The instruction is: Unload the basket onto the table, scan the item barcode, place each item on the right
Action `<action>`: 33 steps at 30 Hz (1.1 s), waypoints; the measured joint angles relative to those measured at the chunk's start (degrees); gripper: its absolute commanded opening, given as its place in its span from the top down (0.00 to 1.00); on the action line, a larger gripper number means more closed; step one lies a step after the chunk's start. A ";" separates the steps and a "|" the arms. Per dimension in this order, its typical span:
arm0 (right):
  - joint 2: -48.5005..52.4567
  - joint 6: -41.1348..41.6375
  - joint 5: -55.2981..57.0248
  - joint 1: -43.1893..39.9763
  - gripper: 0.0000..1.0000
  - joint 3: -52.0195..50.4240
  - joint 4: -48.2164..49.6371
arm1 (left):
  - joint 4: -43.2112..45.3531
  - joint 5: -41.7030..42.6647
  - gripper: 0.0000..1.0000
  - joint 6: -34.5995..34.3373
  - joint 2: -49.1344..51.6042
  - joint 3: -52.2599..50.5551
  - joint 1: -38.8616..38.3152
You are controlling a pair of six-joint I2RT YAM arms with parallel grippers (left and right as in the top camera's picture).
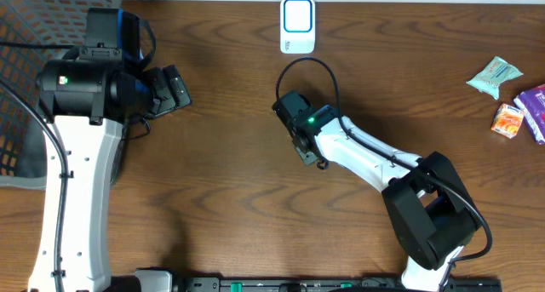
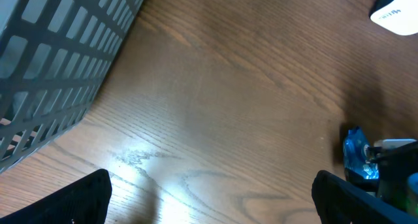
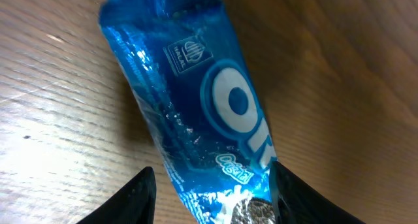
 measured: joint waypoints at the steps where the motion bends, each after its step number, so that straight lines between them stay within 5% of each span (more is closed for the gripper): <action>1: 0.00 -0.02 0.17 0.00 0.49 -0.90 0.85 | 0.00 0.00 0.02 0.00 0.00 0.02 0.00; 22: -0.76 -0.66 2.86 -2.25 0.52 -7.63 12.11 | 0.00 0.00 0.02 0.00 -0.02 0.02 0.00; 24: -0.79 -0.70 3.30 -2.99 0.57 -7.74 12.13 | -0.02 0.00 0.02 0.00 -0.02 0.02 0.00; 29: -0.74 0.92 2.47 -6.38 0.97 -8.46 11.98 | 0.00 0.00 0.02 0.00 -0.02 0.00 0.00; 33: -0.85 3.02 -1.68 -10.36 0.99 -8.09 12.02 | -0.02 0.00 0.02 0.00 -0.02 0.00 0.00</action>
